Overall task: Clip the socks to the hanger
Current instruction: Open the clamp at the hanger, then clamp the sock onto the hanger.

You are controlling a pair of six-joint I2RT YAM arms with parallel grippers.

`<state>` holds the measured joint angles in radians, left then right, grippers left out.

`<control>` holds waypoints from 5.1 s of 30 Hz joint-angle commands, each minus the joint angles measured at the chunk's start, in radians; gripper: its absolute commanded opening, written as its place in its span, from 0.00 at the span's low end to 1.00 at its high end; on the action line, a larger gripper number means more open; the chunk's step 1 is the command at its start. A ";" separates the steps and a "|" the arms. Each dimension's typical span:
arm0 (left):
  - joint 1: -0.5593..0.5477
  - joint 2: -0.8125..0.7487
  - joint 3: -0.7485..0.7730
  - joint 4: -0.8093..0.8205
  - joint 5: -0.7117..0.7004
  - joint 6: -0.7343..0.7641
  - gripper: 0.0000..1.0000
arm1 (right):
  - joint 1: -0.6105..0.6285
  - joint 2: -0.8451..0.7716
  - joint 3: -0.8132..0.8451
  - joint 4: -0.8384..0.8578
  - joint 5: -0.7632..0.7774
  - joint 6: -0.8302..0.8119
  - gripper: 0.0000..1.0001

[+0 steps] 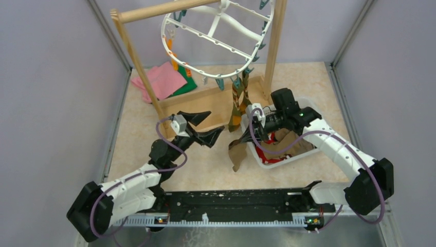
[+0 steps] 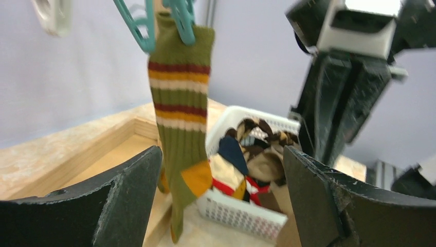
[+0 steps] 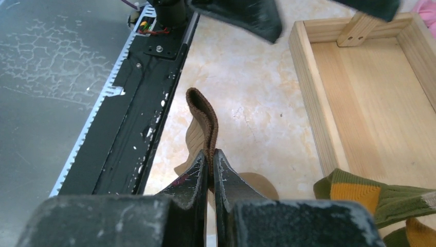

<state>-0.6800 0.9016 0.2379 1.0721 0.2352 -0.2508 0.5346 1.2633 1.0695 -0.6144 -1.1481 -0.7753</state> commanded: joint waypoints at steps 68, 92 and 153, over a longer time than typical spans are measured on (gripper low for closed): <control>0.080 0.462 0.570 0.111 -0.208 -0.009 0.55 | 0.002 -0.040 0.056 0.022 0.040 0.031 0.00; 0.080 0.457 0.575 0.127 -0.208 -0.068 0.22 | -0.003 -0.039 0.050 0.025 0.045 0.031 0.00; 0.091 0.386 0.538 0.135 -0.113 -0.373 0.08 | -0.040 0.118 0.209 0.821 0.158 1.230 0.00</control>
<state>-0.5995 1.3151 0.7799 1.1130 0.1177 -0.5743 0.5037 1.4220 1.2827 0.0322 -0.8639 0.3496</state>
